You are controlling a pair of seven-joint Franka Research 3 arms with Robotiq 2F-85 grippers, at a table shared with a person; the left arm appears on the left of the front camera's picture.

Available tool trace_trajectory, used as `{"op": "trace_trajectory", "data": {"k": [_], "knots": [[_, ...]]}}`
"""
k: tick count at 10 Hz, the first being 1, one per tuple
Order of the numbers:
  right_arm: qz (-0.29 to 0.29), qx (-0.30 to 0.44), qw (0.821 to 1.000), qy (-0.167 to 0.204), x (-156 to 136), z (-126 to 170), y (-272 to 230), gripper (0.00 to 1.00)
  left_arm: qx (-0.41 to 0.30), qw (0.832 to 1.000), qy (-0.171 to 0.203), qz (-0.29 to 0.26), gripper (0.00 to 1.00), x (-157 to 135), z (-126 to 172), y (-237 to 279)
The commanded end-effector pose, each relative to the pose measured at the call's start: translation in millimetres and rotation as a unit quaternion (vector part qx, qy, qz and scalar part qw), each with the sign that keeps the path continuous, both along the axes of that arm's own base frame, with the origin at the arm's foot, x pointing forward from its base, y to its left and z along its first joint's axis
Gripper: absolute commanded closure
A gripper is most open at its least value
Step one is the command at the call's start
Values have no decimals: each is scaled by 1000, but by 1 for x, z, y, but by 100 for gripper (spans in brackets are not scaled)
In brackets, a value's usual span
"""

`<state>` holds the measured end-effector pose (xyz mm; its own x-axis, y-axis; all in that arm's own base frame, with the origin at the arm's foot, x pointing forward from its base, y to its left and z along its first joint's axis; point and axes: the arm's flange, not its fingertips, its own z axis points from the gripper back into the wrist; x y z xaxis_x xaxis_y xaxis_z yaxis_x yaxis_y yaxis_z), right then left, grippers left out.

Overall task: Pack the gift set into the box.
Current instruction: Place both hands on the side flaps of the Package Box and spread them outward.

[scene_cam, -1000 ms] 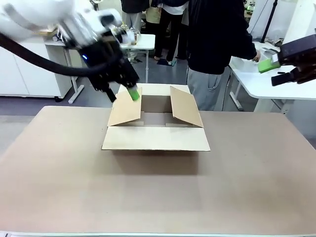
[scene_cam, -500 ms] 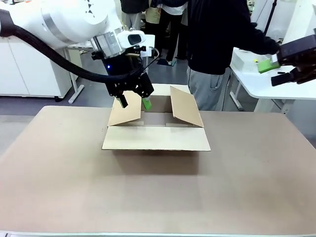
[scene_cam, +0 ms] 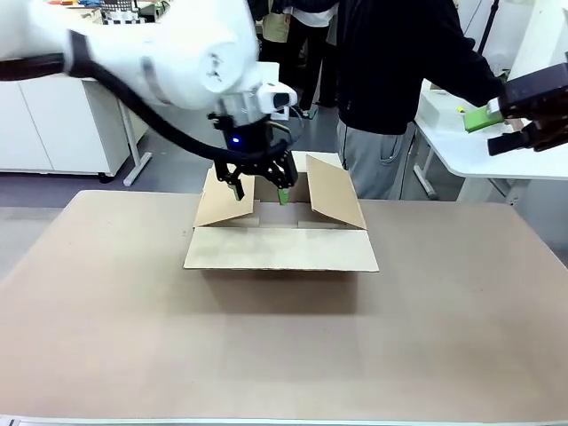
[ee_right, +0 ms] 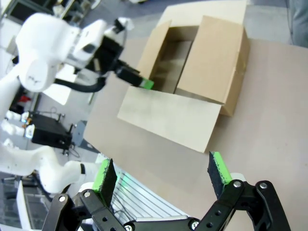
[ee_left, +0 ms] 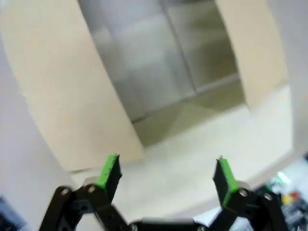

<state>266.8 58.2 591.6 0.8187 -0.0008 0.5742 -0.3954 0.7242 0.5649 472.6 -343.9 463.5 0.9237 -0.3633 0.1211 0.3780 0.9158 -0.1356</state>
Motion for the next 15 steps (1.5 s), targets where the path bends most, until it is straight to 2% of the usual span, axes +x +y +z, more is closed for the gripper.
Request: {"op": "trace_trajectory", "data": {"k": [1, 4, 8, 10, 12, 15], "knots": [[13, 8, 1000, -6, 3, 2, -1, 0, 116, 992, 3, 52, 0, 36, 4, -38], [13, 8, 1000, -6, 3, 2, -1, 0, 185, 971, -37, 146, 0, 64, -13, -46], [13, 8, 1000, -6, 3, 2, -1, 0, 251, 949, -40, 185, 0, 75, -35, -35], [13, 8, 1000, -6, 3, 2, -1, 0, 276, 936, -56, 209, 0, 77, -39, -25], [13, 8, 1000, -6, 3, 2, -1, 0, 292, 928, -56, 223, 0, 73, -36, -11], [13, 8, 1000, -6, 3, 2, -1, 0, 277, 925, -87, 245, 0, 55, -10, 2]]}}
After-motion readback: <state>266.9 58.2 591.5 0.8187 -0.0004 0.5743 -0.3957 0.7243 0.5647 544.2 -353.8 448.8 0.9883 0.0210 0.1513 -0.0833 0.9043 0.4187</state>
